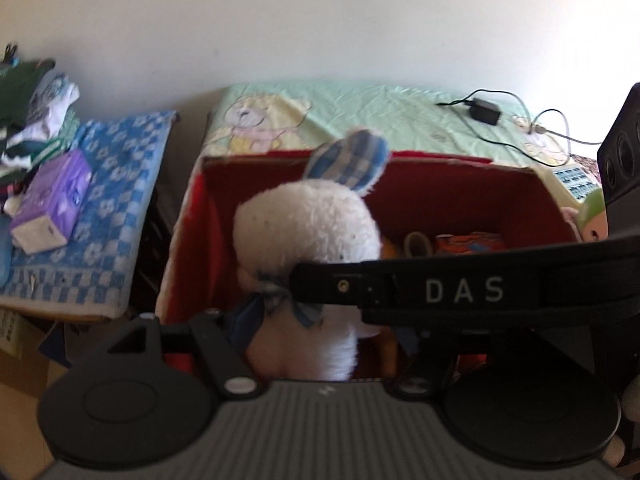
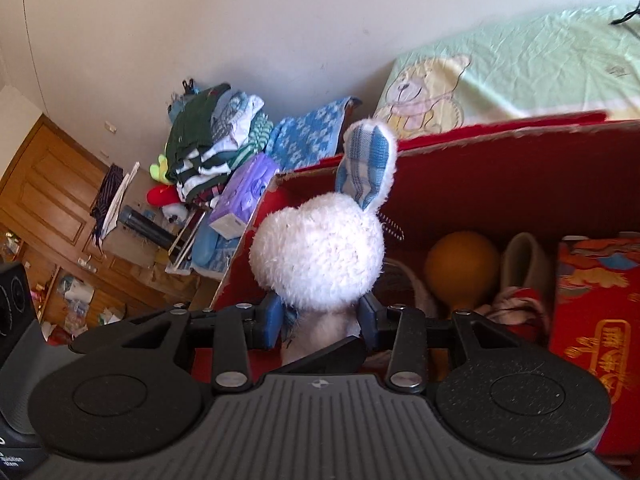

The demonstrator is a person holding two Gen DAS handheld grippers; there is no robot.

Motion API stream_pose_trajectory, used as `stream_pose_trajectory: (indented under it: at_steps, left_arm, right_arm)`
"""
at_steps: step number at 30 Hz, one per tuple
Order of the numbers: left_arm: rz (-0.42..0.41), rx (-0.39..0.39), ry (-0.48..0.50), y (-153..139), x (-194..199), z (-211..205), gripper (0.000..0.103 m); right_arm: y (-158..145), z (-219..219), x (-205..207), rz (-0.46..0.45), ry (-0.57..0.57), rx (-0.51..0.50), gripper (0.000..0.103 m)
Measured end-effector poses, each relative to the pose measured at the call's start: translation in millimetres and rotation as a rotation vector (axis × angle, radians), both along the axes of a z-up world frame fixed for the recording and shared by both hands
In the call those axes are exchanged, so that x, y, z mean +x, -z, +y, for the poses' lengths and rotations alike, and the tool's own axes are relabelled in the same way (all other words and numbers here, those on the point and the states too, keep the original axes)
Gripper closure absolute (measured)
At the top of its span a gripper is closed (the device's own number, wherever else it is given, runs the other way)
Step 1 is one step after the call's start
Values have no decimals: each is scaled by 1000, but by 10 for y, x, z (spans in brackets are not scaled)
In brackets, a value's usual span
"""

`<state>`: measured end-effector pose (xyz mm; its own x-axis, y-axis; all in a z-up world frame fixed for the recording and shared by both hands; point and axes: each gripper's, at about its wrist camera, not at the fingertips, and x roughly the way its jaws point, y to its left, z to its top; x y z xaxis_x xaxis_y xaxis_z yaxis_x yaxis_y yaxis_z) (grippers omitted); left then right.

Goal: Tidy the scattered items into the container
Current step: 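Lower the bunny into the red box and open the right gripper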

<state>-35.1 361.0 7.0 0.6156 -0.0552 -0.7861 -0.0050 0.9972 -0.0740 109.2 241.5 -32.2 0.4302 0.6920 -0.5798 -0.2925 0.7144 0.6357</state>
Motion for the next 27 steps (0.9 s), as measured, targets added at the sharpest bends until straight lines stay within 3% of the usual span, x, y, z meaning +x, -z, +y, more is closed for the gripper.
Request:
stream_pose_trajectory:
  at_steps: [16,20,27]
  left_arm:
    - [12,-56,9,-55,-116,-5,31]
    - [36,-12,-26,13,-26,-4,28]
    - [48,-10,-57,54,39,61,31]
  right_arm:
    - [0,108,356,125,-300,-43,63]
    - [165,196,465,196,-299,-17,62]
    - [121,135,426,184,-244,-28,48]
